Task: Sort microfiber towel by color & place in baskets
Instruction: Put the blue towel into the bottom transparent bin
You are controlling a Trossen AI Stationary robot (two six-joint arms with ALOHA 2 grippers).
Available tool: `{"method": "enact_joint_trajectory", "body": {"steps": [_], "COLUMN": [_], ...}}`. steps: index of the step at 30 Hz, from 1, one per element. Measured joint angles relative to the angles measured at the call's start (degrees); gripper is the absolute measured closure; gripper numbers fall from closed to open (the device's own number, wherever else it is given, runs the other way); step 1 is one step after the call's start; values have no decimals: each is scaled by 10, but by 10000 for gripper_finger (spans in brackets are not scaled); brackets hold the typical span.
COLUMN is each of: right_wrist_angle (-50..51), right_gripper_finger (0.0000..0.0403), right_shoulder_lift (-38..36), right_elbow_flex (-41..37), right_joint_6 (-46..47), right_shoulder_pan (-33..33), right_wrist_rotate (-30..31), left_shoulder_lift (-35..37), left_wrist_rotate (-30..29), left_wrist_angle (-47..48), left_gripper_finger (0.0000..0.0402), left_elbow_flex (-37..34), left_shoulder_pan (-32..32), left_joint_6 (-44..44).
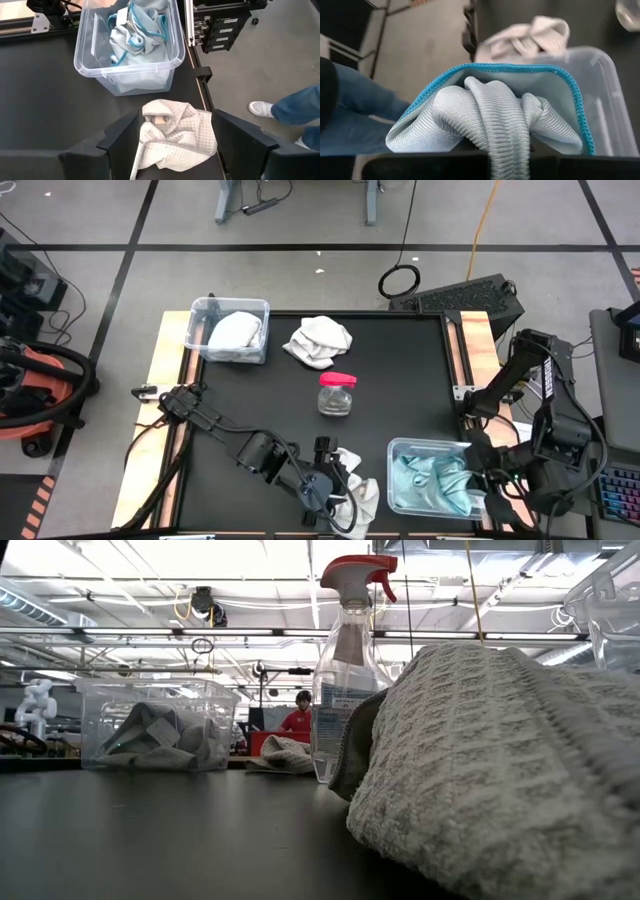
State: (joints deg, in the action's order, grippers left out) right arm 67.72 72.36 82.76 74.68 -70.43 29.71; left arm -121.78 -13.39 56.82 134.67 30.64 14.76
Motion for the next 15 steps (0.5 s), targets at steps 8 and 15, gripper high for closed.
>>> {"method": "enact_joint_trajectory", "body": {"steps": [8,15], "right_wrist_angle": [59,100], "right_gripper_finger": [399,399], "right_shoulder_lift": [3,29], "right_elbow_flex": [0,0], "right_joint_6": [31,58], "right_shoulder_pan": [0,3], "right_wrist_rotate": [-2,-10], "left_shoulder_lift": [0,0], "left_wrist_rotate": [0,0], "left_wrist_angle": [-1,-1], "left_gripper_finger": [151,151], "left_elbow_flex": [0,0], "left_shoulder_pan": [3,3], "left_joint_6": [10,14]}}
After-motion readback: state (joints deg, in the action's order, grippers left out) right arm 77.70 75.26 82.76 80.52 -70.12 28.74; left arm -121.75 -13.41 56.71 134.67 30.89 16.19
